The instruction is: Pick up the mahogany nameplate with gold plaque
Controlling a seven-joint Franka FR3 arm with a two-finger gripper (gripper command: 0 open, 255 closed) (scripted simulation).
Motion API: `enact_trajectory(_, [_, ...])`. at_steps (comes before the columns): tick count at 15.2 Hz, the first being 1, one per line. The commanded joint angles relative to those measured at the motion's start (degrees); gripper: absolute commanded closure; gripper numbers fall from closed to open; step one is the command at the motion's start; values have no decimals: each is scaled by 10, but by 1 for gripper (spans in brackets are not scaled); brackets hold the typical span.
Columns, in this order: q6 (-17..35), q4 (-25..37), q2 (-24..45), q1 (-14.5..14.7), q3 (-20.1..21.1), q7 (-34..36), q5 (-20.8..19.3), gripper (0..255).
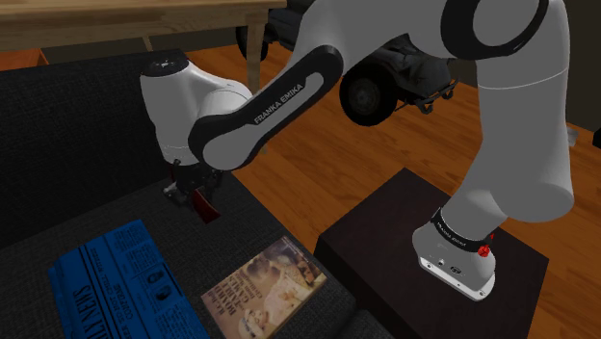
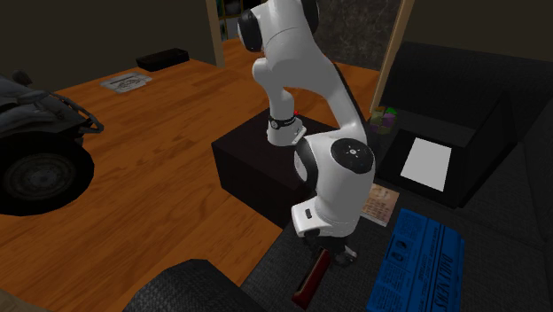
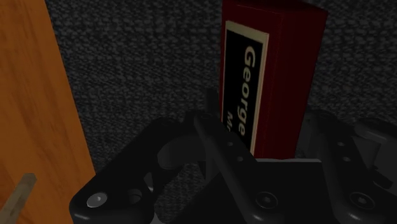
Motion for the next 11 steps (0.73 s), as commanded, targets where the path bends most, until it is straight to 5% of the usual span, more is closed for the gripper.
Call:
enact_trajectory(1, [-9,-1,-11,-2,4,-2,5,255])
enact_trajectory(11, [-61,15,-49,-11,18,-16,26,255])
